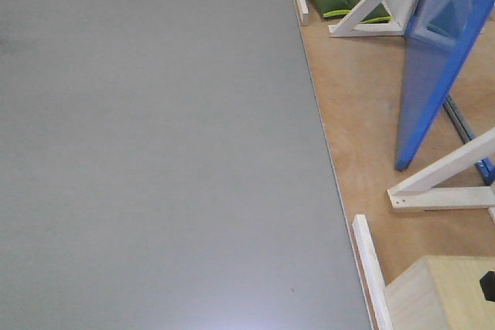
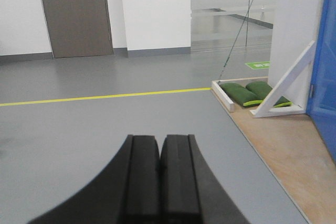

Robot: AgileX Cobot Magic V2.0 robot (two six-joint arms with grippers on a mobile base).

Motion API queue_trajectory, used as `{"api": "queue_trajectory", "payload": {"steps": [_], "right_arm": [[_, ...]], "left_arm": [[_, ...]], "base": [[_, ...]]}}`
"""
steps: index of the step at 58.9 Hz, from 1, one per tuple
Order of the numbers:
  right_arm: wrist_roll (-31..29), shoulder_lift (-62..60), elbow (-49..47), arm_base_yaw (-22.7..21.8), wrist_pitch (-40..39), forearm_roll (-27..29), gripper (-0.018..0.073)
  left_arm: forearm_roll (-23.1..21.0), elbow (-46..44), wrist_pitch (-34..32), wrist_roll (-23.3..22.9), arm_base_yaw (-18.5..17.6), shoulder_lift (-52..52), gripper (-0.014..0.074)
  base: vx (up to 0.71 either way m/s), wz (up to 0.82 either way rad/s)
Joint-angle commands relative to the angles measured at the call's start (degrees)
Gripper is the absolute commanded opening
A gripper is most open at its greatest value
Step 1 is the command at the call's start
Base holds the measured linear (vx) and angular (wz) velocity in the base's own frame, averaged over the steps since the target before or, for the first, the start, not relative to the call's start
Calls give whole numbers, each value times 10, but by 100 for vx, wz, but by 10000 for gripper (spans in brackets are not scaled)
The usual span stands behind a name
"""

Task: Move to blue door and open it
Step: 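Turn and approach the blue door, arms held forward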

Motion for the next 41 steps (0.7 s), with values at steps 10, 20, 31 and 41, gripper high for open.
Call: {"api": "queue_trajectory", "payload": {"steps": [10, 20, 31, 41], "right_arm": [[-1, -8, 1, -3, -48, -1, -1], [-1, -8, 1, -3, -48, -1, -1], [-1, -8, 1, -3, -48, -1, -1], [-1, -8, 1, -3, -48, -1, -1]], "left_arm": [[-1, -16, -48, -4, 0, -8, 73], [-1, -16, -48, -4, 0, -8, 73], [-1, -16, -48, -4, 0, -8, 73], [-1, -16, -48, -4, 0, -8, 73]], "base": [[54, 6], [53, 4], [51, 2], [47, 0]]}}
